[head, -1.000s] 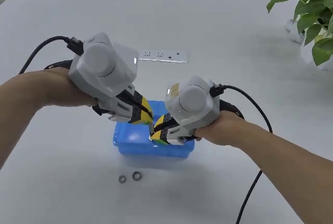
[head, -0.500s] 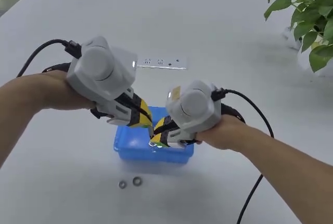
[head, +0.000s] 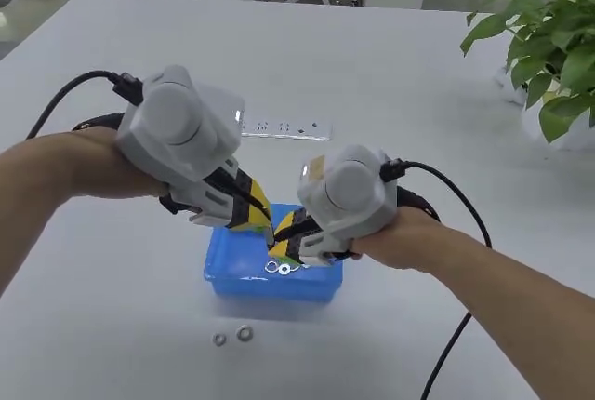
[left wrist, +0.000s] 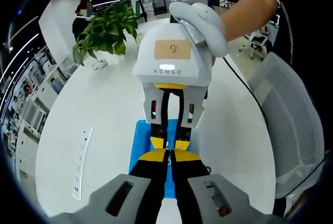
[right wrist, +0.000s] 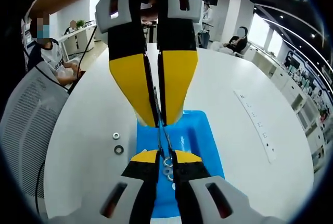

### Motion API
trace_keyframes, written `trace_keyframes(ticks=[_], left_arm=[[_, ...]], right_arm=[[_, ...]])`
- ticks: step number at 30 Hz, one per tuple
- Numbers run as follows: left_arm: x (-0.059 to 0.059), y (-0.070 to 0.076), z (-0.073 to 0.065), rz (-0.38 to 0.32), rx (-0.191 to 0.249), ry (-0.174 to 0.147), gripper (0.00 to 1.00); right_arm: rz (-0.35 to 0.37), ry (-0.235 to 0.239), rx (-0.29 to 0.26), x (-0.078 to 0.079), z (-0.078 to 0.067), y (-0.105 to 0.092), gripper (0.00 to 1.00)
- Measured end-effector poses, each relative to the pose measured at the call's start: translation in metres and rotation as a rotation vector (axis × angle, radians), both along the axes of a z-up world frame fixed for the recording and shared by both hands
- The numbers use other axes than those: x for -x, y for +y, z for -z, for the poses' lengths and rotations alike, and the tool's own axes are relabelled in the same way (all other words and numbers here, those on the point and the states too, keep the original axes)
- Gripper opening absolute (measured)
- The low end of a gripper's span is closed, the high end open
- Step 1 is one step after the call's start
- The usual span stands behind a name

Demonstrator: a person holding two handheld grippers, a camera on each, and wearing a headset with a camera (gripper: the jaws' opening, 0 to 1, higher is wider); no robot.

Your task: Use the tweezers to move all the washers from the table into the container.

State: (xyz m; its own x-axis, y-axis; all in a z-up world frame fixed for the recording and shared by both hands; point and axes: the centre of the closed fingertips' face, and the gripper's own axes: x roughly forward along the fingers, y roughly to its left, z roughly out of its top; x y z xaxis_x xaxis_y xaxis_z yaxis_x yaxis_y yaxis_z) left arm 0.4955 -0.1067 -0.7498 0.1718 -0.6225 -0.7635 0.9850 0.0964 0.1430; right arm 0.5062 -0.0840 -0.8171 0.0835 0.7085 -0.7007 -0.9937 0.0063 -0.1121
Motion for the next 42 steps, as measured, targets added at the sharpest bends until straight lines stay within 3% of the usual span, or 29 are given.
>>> trace_keyframes(ticks=[13,16,25,42], left_arm=[[0.018,0.0,-0.016,0.003,-0.003,-0.021,0.06],[0.029,0.001,-0.017,0.001,-0.003,-0.015,0.06],[0.043,0.003,-0.013,0.001,-0.002,0.003,0.06],[0.059,0.008,0.004,-0.01,0.004,0.043,0.06]], right_arm=[[-0.014,-0.026,-0.008,0.019,-0.017,0.0,0.12],[-0.024,-0.025,-0.006,0.029,-0.018,0.0,0.12],[-0.044,-0.006,-0.008,0.045,-0.013,0.003,0.13],[-0.075,0.036,-0.017,0.064,0.003,0.012,0.14]])
